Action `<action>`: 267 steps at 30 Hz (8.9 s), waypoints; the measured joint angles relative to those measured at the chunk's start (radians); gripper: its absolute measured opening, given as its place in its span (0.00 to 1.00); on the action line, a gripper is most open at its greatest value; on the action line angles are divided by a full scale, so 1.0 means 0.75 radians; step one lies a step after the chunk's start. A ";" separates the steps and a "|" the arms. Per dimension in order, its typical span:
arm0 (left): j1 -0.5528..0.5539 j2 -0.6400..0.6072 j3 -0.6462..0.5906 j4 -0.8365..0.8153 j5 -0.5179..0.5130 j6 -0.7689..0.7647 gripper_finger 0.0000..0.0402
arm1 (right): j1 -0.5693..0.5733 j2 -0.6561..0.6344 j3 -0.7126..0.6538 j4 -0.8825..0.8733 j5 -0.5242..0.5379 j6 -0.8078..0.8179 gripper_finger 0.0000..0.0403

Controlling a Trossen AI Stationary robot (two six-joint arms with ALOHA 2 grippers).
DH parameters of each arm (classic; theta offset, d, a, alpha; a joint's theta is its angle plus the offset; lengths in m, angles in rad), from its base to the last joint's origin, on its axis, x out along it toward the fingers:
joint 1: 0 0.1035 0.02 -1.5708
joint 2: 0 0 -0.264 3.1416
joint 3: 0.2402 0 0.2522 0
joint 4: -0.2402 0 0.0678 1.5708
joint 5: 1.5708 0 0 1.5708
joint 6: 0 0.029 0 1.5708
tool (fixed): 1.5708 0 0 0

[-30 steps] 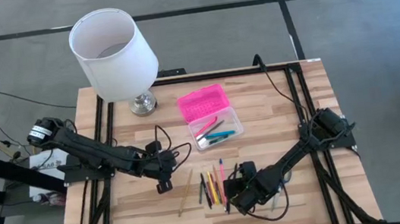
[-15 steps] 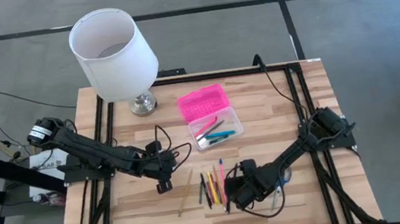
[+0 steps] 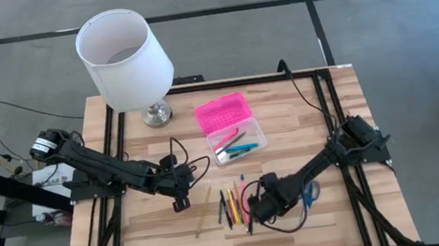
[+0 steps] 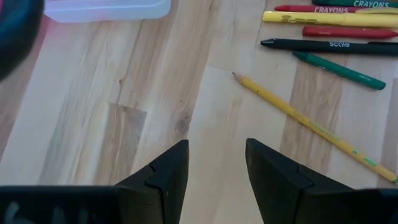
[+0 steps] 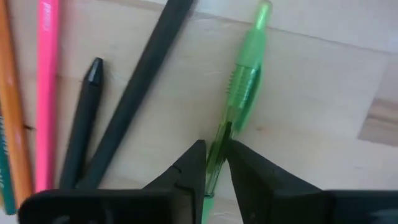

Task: Pick & place school supplies into a supply box
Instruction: Put the green pen into the pink supply box

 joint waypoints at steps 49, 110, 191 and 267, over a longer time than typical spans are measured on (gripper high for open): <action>-0.002 0.001 -0.073 -0.065 -0.005 -0.630 0.38 | -0.401 -0.004 -0.006 -0.122 -0.050 -1.730 0.15; -0.002 0.128 -0.122 0.242 0.094 -0.690 0.38 | -0.461 -0.021 -0.088 -0.053 -0.141 -1.802 0.15; -0.143 0.278 -0.078 0.683 0.238 -1.008 0.38 | -0.369 -0.468 -0.566 0.265 -0.068 -1.635 0.01; -0.267 0.277 -0.078 0.593 0.001 -1.179 0.38 | -0.262 -0.376 -0.561 0.342 -0.072 -2.107 0.13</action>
